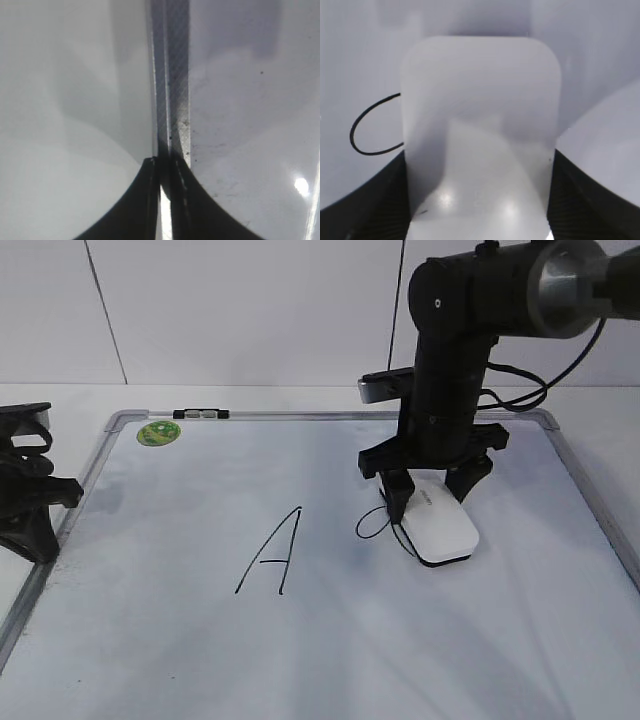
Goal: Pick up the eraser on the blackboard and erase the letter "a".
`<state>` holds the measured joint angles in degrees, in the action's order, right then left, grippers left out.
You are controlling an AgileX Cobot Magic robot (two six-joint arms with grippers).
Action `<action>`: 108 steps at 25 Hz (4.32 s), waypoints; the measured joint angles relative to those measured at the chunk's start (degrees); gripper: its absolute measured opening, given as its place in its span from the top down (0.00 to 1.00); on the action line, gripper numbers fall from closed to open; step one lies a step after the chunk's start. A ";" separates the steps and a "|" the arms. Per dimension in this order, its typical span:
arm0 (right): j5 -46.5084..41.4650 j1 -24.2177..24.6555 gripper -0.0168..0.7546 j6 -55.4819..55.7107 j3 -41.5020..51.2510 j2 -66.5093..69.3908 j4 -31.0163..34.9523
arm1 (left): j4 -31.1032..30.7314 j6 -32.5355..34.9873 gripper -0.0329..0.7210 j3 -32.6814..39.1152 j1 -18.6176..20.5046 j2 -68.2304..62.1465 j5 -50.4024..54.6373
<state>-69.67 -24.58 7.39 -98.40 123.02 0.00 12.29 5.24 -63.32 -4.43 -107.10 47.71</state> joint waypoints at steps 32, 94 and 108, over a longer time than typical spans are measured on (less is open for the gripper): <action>-0.31 -7.64 0.26 1.68 -1.64 2.44 -2.64 | -0.11 0.00 0.93 0.00 0.00 0.00 -0.31; -2.23 11.21 0.26 10.30 10.56 -39.15 -14.37 | 0.45 0.00 0.93 0.00 0.00 0.00 -0.62; -1.77 12.13 0.26 10.30 17.56 -32.72 -14.34 | 0.56 0.00 0.93 0.00 0.00 0.00 -0.62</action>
<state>-71.44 -12.45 17.69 -80.84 90.30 -14.34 12.85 5.24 -63.32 -4.43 -107.10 47.09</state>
